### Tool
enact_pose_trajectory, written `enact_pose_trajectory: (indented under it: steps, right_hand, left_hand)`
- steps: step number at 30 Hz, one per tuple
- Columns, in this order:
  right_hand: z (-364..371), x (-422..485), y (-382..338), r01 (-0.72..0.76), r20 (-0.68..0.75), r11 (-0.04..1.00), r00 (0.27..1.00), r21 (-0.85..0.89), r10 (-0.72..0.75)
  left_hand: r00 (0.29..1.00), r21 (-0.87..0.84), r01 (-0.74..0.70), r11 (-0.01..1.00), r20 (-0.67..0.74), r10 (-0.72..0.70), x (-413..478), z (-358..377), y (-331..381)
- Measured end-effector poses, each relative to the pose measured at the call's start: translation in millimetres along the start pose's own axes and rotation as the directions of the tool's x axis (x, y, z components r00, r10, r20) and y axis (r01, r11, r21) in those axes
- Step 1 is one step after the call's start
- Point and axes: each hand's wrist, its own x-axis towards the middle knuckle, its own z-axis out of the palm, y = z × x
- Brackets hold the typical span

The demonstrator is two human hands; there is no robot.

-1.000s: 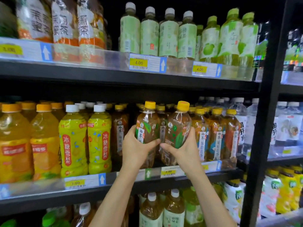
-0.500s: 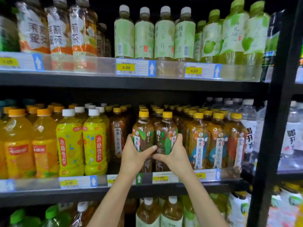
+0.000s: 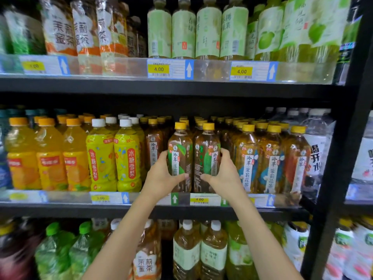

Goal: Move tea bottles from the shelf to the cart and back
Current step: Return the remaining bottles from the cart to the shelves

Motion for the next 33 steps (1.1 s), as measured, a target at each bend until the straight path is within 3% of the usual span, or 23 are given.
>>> enact_pose_trajectory:
  steps: [9,21,26,29,33]
  right_hand:
    - [0.4,5.3,-2.7,-0.017,0.038,0.999,0.999,0.039,0.015]
    - [5.1,-0.6,-7.1,-0.016,-0.011,0.998,1.000,0.054,0.016]
    - [0.5,-17.0,-20.7,0.111,-0.163,0.994,0.980,-0.016,-0.113]
    - [-4.7,-25.0,-34.3,0.207,-0.209,0.973,0.952,-0.100,-0.224]
    - [-18.1,-28.5,-69.1,0.317,-0.213,0.903,0.898,-0.290,-0.384]
  left_hand:
    - [0.998,-0.006,-0.034,0.999,0.047,0.034,4.8,2.6,-1.2]
    - [0.995,0.034,-0.085,0.996,-0.056,0.087,0.8,11.7,0.6]
    - [0.966,0.208,-0.190,0.959,-0.136,0.221,-10.8,-3.9,9.2]
    - [0.902,0.401,-0.306,0.864,-0.169,0.398,-16.0,-25.5,24.5]
    - [0.840,0.556,-0.377,0.741,-0.131,0.526,-15.1,-60.1,44.8]
